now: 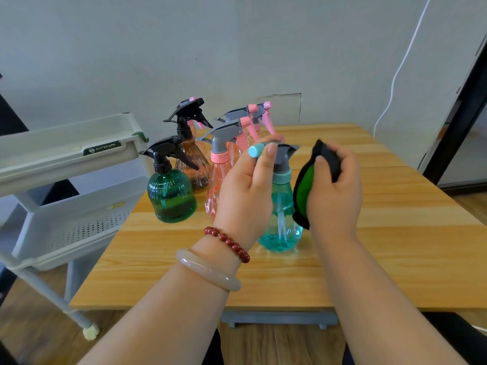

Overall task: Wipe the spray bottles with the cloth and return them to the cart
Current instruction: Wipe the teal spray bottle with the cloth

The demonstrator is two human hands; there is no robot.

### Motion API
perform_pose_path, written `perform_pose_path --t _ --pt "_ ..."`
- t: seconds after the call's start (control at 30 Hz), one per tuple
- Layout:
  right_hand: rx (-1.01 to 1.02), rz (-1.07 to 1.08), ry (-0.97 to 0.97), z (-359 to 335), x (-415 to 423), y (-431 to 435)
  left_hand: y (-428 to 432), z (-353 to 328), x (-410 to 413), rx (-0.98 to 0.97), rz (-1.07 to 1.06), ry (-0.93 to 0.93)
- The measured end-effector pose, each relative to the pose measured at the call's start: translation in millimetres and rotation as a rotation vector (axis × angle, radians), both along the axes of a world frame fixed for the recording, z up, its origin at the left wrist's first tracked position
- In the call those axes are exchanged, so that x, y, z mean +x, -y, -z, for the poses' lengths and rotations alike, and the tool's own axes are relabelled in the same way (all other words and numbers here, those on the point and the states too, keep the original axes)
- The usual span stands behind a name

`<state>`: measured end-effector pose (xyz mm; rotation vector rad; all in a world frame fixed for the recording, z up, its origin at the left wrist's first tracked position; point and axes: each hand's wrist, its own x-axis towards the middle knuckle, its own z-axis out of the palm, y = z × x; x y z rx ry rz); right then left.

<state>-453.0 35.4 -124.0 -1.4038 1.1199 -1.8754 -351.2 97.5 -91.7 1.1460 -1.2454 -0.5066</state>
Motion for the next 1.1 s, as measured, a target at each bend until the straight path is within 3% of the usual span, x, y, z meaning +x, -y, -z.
perform_pose_path --t 0.13,0.2,0.37,0.53,0.63,0.8,0.93,1.1 --pt "-0.428 -0.142 -0.231 -6 11 -11 0 -2 -4 -0.031 0.010 -0.030" --pt "-0.510 -0.204 -0.382 -1 19 -14 0 -3 -6 -0.026 0.010 -0.005" --pt "-0.354 -0.186 -0.294 5 19 -10 1 -4 -6 -0.020 0.047 -0.018" --pt "-0.461 -0.230 -0.396 9 20 -13 -1 -3 -6 -0.043 0.018 -0.002" --pt "-0.275 -0.287 -0.206 8 15 -5 0 -3 -7 -0.016 0.032 -0.031" --pt "-0.455 -0.288 -0.418 7 19 -14 -2 -3 -6 -0.040 0.011 -0.016" --pt "-0.304 -0.257 -0.279 9 16 -8 0 -4 -6 -0.018 0.016 -0.004" --pt "-0.478 -0.250 -0.404 9 22 -17 -3 -4 -5 -0.024 -0.004 0.007"
